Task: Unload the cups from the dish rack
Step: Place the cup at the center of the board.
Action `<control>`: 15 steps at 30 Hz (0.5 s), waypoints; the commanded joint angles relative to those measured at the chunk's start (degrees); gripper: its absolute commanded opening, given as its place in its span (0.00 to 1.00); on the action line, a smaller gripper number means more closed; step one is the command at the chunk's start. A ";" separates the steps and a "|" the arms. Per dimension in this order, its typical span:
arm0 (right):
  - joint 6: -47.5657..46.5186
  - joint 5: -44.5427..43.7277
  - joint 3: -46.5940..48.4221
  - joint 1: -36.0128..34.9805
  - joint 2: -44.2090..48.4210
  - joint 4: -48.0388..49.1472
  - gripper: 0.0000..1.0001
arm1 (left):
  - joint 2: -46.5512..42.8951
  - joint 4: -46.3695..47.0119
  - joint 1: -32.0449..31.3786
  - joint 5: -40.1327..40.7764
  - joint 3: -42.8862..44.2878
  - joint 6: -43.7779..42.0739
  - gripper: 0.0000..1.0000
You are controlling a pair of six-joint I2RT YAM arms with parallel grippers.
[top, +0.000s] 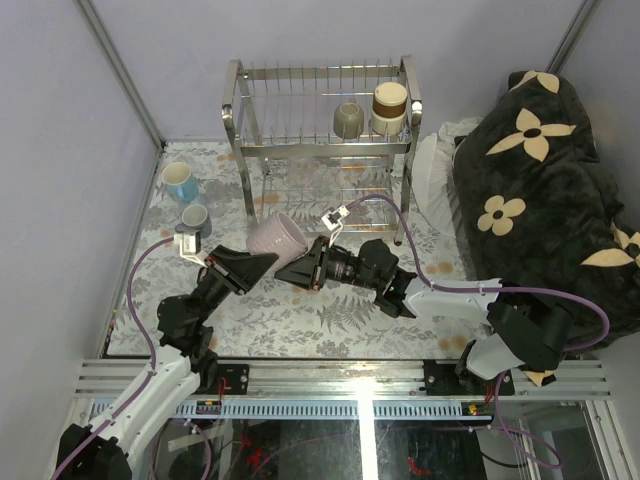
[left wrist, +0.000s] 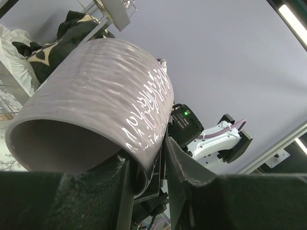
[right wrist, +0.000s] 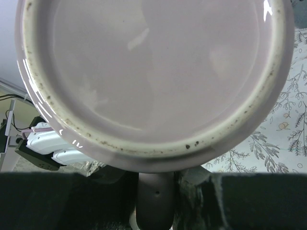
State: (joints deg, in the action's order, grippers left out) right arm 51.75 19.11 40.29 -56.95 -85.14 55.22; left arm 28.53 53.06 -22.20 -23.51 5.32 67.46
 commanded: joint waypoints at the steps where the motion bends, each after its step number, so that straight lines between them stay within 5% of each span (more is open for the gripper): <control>1: -0.54 0.09 2.60 -0.92 0.42 10.26 0.00 | 0.02 0.59 -0.56 0.64 0.92 -0.93 0.26; 9: -0.56 0.39 2.72 -1.30 -0.19 10.43 0.00 | -1.09 -2.02 -0.57 1.70 1.16 -1.31 0.23; 15: -0.59 0.40 3.03 -1.32 -0.54 10.46 0.00 | -1.29 -3.31 -0.57 1.69 1.87 -1.88 0.00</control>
State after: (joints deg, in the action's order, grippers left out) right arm 55.90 20.84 40.29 -57.54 -86.35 57.34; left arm 27.49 51.99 -22.52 -22.90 5.58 67.48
